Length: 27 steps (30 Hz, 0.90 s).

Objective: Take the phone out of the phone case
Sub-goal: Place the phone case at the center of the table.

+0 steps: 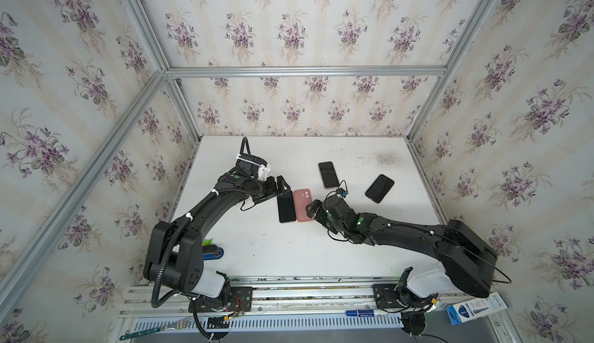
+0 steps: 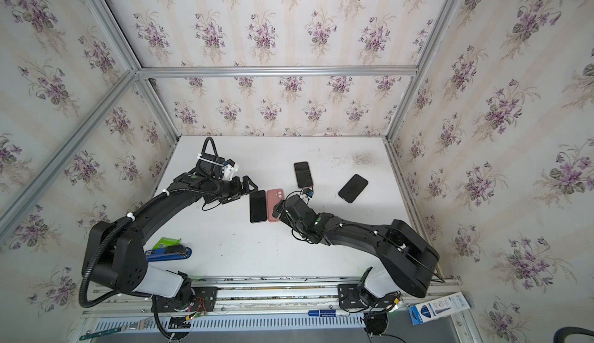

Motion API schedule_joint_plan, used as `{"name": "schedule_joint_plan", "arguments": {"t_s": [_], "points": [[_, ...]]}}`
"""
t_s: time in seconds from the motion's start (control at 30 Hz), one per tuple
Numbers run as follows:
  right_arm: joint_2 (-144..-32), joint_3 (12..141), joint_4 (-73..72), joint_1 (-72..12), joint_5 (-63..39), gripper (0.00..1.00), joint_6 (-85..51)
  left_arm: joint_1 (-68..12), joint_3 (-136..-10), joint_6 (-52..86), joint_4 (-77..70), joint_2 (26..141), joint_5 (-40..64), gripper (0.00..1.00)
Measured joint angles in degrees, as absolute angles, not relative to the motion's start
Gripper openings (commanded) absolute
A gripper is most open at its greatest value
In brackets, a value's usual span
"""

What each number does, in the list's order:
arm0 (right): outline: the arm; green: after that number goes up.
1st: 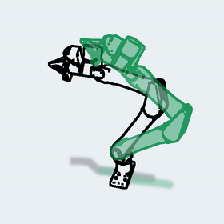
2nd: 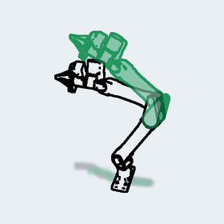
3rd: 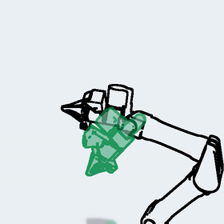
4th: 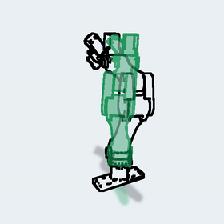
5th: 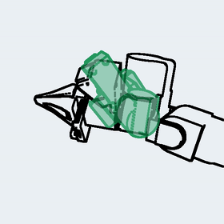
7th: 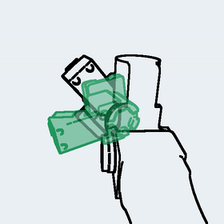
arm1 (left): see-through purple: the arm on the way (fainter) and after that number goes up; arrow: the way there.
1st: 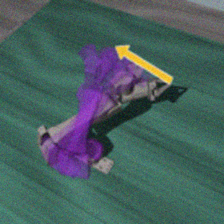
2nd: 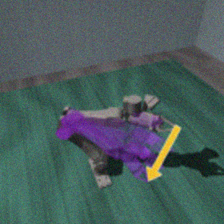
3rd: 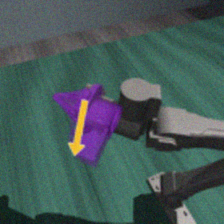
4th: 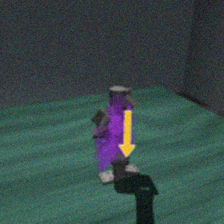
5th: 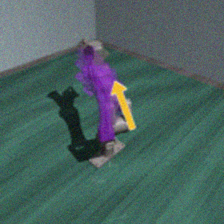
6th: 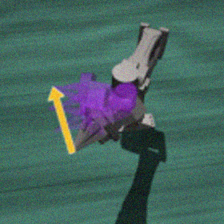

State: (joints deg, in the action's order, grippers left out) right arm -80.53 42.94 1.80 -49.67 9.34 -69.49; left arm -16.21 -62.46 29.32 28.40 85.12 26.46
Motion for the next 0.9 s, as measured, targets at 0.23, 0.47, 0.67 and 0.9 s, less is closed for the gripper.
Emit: {"name": "schedule_joint_plan", "arguments": {"t_s": [0.23,0.47,0.67,0.9], "points": [[-78.59,55.16,24.73,-35.64,5.28,1.00,-50.63,-17.58,-67.24,27.86,28.67,80.20,25.76,0.99],[-94.70,74.30,38.20,-26.76,-3.31,1.00,-23.79,-23.42,-70.72,24.03,28.58,75.13,21.98,0.99],[-108.14,84.79,42.35,-23.86,-10.35,1.00,-12.47,-27.75,-70.22,22.79,28.60,73.84,18.11,0.99],[-118.98,95.77,46.15,-23.24,-11.70,0.99,-6.94,-30.46,-67.75,23.16,28.67,73.80,15.92,1.00]]}}
